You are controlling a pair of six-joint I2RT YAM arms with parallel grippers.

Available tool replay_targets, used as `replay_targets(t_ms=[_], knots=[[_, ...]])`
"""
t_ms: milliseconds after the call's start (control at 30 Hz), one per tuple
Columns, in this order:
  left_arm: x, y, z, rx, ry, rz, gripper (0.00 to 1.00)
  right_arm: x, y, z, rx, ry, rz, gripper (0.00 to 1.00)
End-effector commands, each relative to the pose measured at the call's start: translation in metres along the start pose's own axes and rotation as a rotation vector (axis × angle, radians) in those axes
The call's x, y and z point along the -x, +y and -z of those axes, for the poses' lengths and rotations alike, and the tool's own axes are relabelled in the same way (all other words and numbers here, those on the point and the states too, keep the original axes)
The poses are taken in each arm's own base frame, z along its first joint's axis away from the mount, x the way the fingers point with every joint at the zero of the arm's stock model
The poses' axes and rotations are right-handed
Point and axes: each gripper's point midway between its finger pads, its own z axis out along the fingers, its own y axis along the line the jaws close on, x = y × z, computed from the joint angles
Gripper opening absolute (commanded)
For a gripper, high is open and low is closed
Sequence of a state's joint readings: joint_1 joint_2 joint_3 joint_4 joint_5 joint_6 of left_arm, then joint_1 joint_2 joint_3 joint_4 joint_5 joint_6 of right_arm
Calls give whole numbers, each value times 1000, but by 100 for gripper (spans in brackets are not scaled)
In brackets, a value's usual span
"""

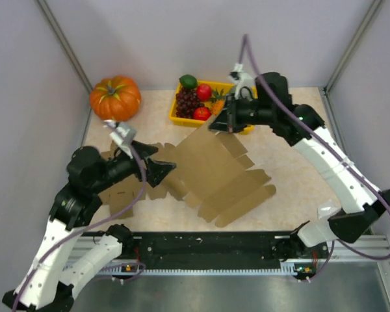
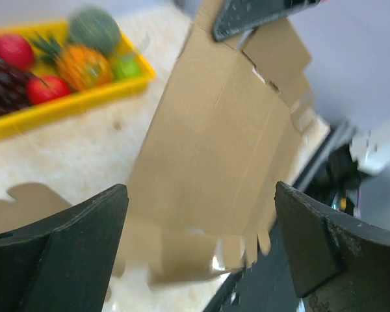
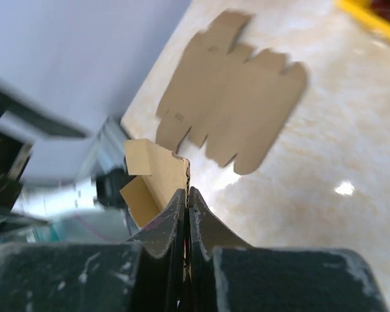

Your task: Fold the paper box

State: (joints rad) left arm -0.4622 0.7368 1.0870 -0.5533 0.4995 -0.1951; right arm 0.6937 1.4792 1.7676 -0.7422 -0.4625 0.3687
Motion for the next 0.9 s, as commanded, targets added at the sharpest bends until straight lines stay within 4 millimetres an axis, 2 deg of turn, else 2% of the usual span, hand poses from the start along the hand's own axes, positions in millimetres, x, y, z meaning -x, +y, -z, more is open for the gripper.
replay_targets(t_ms=[0, 67, 100, 133, 167, 200, 233, 267, 333, 400, 433, 467, 533, 567, 767, 867], knots=[[52, 26, 26, 231, -329, 147, 99, 44, -31, 63, -133, -319, -423, 0], [42, 28, 24, 234, -318, 186, 99, 39, -45, 75, -172, -372, -530, 0], [41, 26, 20, 207, -322, 185, 99, 31, -64, 71, -193, -409, -567, 0], [33, 16, 14, 139, -296, 204, 99, 29, -60, 85, -172, -456, -579, 0], [13, 22, 1, 126, -251, 240, 99, 10, -75, 77, -190, -439, -667, 0], [5, 20, -6, 97, -235, 267, 99, 7, -81, 80, -200, -464, -692, 0], [6, 11, -12, 25, -249, 289, 99, 12, -76, 89, -170, -520, -703, 0], [-11, 15, -24, 0, -223, 304, 98, -5, -86, 82, -187, -512, -737, 0], [-15, 22, -32, 7, -240, 344, 98, -9, -92, 84, -191, -552, -765, 0], [-27, 33, -42, 86, -198, 348, 98, -16, -98, 87, -215, -578, -768, 0], [-24, 40, -41, 145, -195, 310, 98, -17, -100, 88, -223, -582, -765, 0], [-36, 49, -47, 237, -154, 313, 98, -18, -101, 88, -228, -582, -760, 0], [-36, 53, -50, 292, -135, 302, 98, -20, -102, 88, -232, -580, -757, 0], [-47, 59, -54, 333, -94, 317, 97, -22, -103, 89, -237, -585, -753, 0], [-68, 71, -63, 380, -46, 341, 83, -25, -100, 95, -234, -602, -746, 0], [-70, 73, -67, 382, -46, 340, 81, -29, -100, 97, -232, -607, -757, 0]])
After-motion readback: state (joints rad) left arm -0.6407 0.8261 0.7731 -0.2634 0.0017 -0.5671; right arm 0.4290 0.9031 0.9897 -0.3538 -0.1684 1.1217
